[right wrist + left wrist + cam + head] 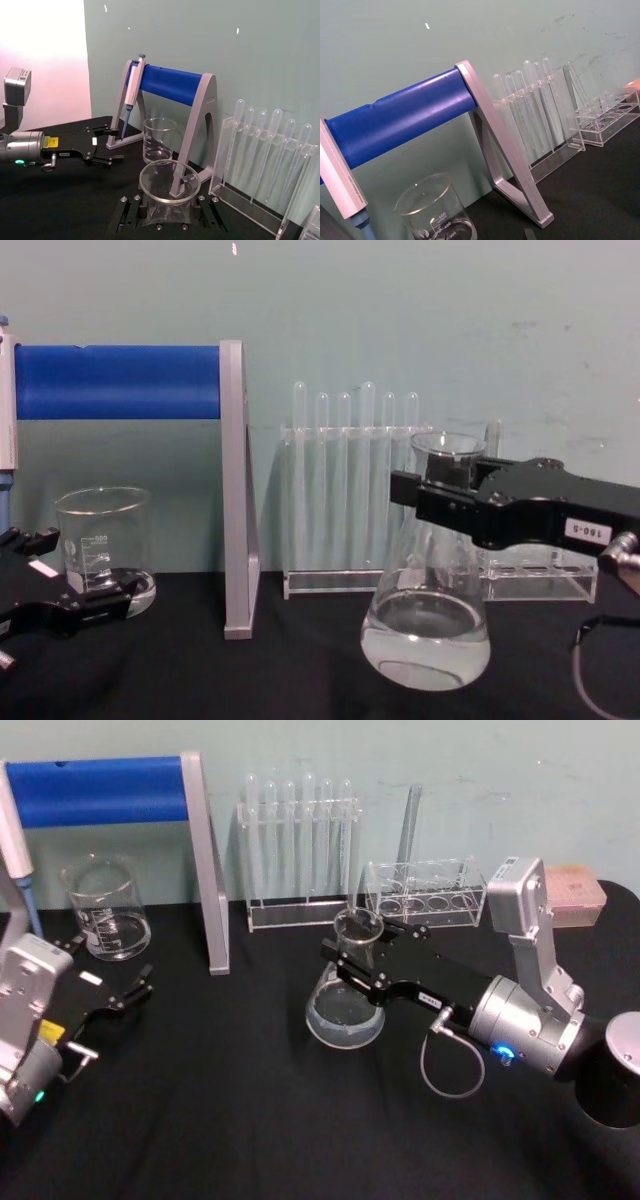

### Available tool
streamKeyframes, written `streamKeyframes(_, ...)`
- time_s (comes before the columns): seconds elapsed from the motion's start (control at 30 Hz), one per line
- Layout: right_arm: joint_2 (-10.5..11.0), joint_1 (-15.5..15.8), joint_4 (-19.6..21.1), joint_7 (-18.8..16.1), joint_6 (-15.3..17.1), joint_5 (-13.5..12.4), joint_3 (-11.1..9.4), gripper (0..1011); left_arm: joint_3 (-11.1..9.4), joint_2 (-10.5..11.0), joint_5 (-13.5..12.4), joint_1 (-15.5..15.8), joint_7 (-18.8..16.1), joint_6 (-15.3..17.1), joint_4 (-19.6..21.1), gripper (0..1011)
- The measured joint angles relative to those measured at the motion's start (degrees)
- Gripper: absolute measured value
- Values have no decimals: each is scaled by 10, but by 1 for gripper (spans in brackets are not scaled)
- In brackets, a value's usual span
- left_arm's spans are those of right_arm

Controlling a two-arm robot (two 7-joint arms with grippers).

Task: Grasp the erlenmeyer flask with one hand, shake it three times, then place it back.

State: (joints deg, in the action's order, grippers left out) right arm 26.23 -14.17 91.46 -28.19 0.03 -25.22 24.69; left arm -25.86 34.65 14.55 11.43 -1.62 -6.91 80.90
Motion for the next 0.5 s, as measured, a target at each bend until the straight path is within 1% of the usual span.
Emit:
streamKeyframes(0.3,-5,4,8,13,4,16,7,450,0,0,0,0,0,0,0,1001)
streamKeyframes(0.5,-15,11,22,25,17,36,23,450,0,0,0,0,0,0,0,1001)
